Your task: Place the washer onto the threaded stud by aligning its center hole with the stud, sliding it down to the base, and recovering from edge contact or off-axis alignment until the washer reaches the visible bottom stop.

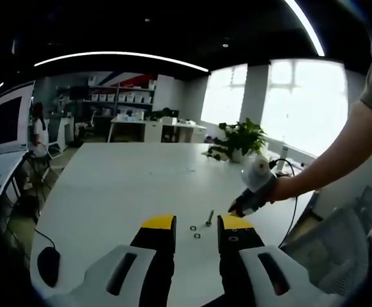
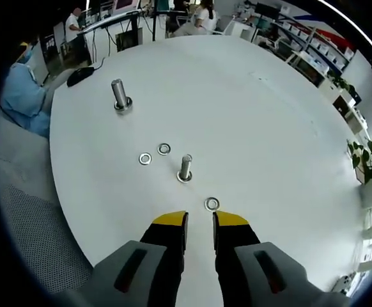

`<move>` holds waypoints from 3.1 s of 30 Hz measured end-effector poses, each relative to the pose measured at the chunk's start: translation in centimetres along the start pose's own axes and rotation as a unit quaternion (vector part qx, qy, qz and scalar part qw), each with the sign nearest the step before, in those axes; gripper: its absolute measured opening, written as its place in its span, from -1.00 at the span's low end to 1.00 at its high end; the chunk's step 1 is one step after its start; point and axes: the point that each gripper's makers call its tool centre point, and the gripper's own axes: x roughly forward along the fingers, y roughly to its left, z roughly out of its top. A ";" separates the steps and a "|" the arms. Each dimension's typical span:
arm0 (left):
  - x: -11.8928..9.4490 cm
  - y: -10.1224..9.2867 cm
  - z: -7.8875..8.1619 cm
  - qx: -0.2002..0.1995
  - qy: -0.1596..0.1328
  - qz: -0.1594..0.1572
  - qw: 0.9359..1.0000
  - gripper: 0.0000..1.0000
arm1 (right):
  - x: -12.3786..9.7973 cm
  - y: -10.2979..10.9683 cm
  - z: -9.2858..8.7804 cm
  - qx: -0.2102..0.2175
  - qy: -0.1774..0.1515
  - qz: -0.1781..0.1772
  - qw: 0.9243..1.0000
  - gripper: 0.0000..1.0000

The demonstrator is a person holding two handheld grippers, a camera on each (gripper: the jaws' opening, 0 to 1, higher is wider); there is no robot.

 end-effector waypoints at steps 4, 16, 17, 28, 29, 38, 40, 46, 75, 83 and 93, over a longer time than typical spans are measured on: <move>0.0 -0.1 -0.1 0.002 0.002 -0.001 1.000 -0.52 | 0.1 -0.1 0.0 0.000 0.002 0.000 1.000 -0.64; 0.0 0.1 -0.1 -0.001 0.002 0.002 1.000 -0.53 | 1.2 -0.3 -0.4 0.001 0.015 0.003 1.000 -0.64; 0.0 0.1 -0.1 -0.002 0.002 0.002 1.000 -0.53 | 1.2 -0.3 -0.5 0.001 0.017 0.002 1.000 -0.64; 0.0 0.2 -0.1 -0.003 0.002 0.004 1.000 -0.53 | 1.7 -0.6 -1.1 0.002 0.032 0.004 0.999 -0.64; 0.0 0.2 -0.1 -0.003 0.002 0.005 1.000 -0.53 | 1.8 -0.6 -1.1 0.001 0.033 0.004 0.999 -0.64; 0.0 0.4 -0.3 -0.003 0.005 0.009 1.000 -0.53 | 2.3 -0.8 -0.9 0.005 0.028 0.007 1.000 -0.62; 0.0 0.4 -0.3 -0.003 0.006 0.009 1.000 -0.53 | 2.4 -0.9 -1.0 0.008 0.029 0.008 1.000 -0.61; 0.1 0.4 -0.5 -0.002 0.009 0.009 1.000 -0.53 | 2.8 -1.0 -1.6 0.011 0.034 0.010 0.999 -0.61; 0.2 0.6 -0.8 -0.012 0.017 0.009 1.000 -0.53 | 4.6 -1.8 -0.8 0.079 0.029 0.043 0.996 -0.61; 0.3 0.5 -0.9 -0.013 0.020 0.007 1.000 -0.53 | 4.6 -1.8 -0.8 0.074 0.030 0.041 0.996 -0.63; 0.2 0.4 -0.9 -0.013 0.021 0.007 1.000 -0.53 | 4.6 -1.6 -0.7 0.071 0.026 0.041 0.996 -0.68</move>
